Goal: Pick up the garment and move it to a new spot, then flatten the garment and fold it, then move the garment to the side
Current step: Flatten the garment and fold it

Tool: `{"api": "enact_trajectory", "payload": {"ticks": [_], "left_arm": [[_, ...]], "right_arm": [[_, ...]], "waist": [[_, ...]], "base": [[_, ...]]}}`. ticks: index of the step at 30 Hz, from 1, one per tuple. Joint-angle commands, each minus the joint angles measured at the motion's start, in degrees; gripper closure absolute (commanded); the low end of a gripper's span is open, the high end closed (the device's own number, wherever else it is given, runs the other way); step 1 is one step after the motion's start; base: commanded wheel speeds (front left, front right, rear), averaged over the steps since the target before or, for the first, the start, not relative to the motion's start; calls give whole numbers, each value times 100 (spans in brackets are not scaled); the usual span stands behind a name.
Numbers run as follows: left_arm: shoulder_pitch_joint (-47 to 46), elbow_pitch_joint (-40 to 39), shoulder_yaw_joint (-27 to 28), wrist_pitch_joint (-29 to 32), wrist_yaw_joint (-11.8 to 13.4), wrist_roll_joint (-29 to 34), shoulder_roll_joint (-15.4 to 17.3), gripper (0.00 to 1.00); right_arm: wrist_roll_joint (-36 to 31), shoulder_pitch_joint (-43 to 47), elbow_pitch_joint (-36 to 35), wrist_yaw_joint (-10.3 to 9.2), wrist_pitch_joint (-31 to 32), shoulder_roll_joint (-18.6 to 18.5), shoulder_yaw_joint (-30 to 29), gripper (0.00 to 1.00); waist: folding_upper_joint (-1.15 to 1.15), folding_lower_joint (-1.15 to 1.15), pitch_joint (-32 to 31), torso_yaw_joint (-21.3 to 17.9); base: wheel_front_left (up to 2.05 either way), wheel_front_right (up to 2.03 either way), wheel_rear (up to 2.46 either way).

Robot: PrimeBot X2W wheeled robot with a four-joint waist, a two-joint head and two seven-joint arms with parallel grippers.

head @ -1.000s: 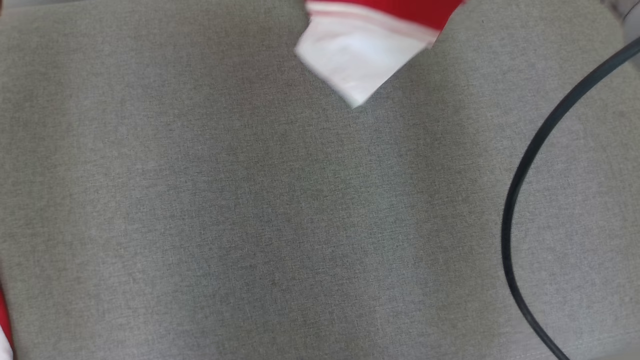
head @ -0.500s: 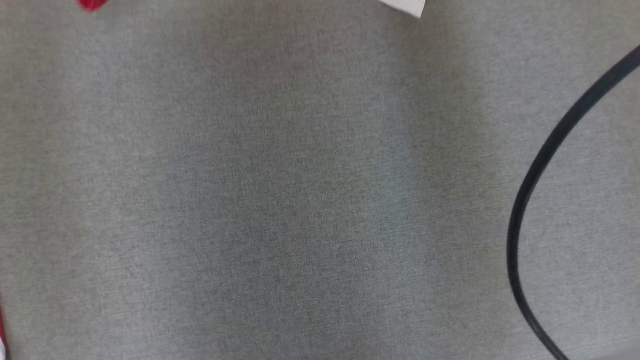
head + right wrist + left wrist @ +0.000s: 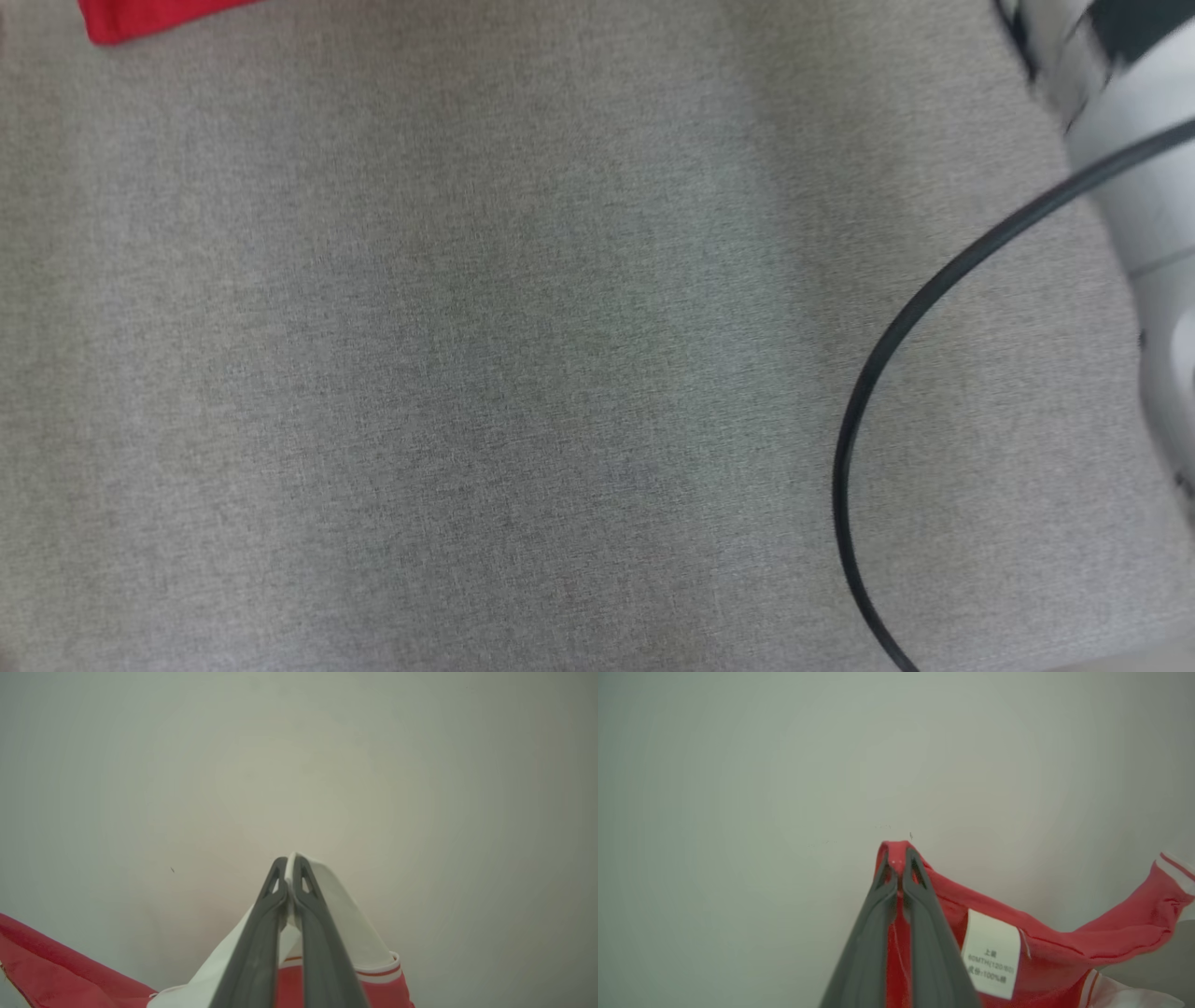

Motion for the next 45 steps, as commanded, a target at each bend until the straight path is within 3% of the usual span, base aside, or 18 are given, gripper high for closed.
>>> {"api": "enact_trajectory", "payload": {"ticks": [1,9,17,22,27,32,45], "left_arm": [[361,-145,20,-38,22,-78,78,100],[1989,-1256,398,-77,348,-509,310,100],[3988,-2711,835,-90,959,-801,520,100],[5296,-3676,1176,-92,1373,-847,412,100],[6232,-4246,1495,-93,1611,-771,246,100],[7204,-4594,1891,-83,1724,-650,-107,100],[8663,-4441,2654,-82,1305,36,-1218,100]], "right_arm": [[101,287,-206,3,-34,-74,114,100],[518,1886,-1355,3,-40,-498,235,100],[653,3804,-2472,3,-42,-778,55,100],[639,4854,-3046,3,-43,-888,-85,100],[602,5608,-3430,3,-42,-920,-262,100],[564,6429,-3859,3,35,-963,-384,100],[2,8332,-4765,3,627,-861,-928,100]], "waist": [[-1,0,-153,-64],[-1,0,-695,-159],[-1,0,-1203,-233],[-1,0,-1430,-232],[-1,0,-1575,-217],[-1,0,-1718,-202],[-1,0,-2051,-103]], "base": [[0,0,0],[0,0,0],[0,0,0],[0,0,0],[0,0,0],[0,0,0],[0,0,0]]}}
